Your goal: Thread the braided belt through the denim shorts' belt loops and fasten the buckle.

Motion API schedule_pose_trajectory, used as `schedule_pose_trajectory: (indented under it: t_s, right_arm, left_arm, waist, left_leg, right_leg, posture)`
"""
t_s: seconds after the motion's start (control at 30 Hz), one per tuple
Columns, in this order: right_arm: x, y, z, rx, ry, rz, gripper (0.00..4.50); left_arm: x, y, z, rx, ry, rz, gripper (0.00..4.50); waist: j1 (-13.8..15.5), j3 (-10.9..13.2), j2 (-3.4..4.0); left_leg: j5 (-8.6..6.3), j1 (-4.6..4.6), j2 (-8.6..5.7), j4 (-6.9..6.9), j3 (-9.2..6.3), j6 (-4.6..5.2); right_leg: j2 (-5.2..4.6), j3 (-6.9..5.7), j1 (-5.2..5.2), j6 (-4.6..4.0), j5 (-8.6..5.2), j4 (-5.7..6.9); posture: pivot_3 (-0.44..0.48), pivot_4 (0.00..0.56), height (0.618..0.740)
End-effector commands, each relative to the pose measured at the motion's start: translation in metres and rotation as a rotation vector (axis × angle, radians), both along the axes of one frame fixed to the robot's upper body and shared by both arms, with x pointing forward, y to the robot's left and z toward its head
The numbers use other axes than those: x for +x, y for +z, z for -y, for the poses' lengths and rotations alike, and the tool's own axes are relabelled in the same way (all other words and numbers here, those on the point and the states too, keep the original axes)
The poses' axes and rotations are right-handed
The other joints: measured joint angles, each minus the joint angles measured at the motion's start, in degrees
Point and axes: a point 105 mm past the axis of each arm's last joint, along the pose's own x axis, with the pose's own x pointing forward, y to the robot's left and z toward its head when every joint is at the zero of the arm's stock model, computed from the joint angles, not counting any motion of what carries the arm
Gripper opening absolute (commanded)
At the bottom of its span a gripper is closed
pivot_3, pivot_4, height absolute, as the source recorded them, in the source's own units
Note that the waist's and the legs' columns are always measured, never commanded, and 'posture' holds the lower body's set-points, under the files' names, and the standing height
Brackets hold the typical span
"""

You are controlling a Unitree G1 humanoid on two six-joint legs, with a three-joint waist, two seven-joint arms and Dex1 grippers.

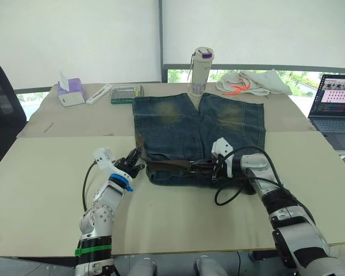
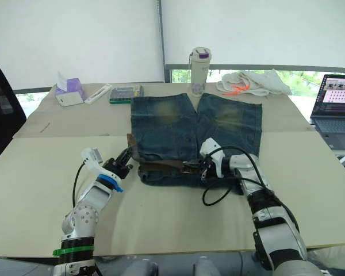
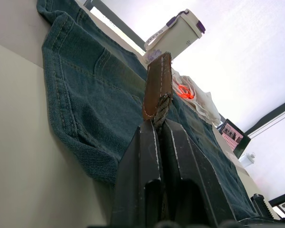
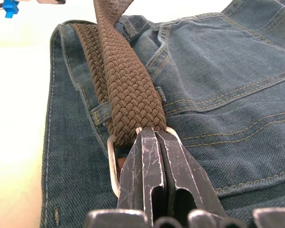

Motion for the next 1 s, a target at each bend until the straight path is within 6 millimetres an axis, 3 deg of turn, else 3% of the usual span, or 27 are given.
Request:
schedule_pose_trajectory:
  t_s: [0.03, 0.23, 0.6, 1.0]
  right_arm:
    - [-0.001, 0.008, -0.006, -0.011, 0.048, 0.032, 0.04]
    - [-0.001, 0.003, -0.003, -0.024, 0.048, 0.028, 0.04]
    - [-0.001, 0.017, -0.001, 0.087, 0.07, 0.044, 0.04]
    - [0.003, 0.009, 0.002, 0.02, 0.044, 0.06, 0.04]
  left_arm:
    - [-0.001, 0.008, -0.004, 0.004, 0.017, 0.037, 0.0]
    - [-0.001, 0.008, -0.004, 0.002, 0.018, 0.038, 0.0]
    - [-0.002, 0.008, -0.003, -0.001, 0.016, 0.038, 0.0]
    - [-0.003, 0.008, -0.002, -0.002, 0.012, 0.039, 0.0]
  waist:
    - [-0.03, 0.0, 0.0]
    - [-0.01, 0.0, 0.0]
    - [-0.02, 0.0, 0.0]
    - [-0.04, 0.0, 0.01]
  left_leg:
    - [0.0, 0.0, 0.0, 0.0, 0.0, 0.0]
    - [0.0, 0.01, 0.0, 0.0, 0.0, 0.0]
    - [0.0, 0.0, 0.0, 0.0, 0.0, 0.0]
    - [0.0, 0.01, 0.0, 0.0, -0.01, 0.0]
  right_leg:
    - [0.01, 0.0, 0.0, 0.0, 0.0, 0.01]
    - [0.0, 0.0, 0.0, 0.0, 0.0, 0.01]
    - [0.0, 0.0, 0.0, 0.0, 0.0, 0.01]
    - [0.0, 0.0, 0.0, 0.0, 0.0, 0.01]
  posture:
    - [0.0, 0.15, 0.74]
    - [0.0, 0.15, 0.74]
    - [0.0, 0.15, 0.74]
    - [0.0, 0.15, 0.74]
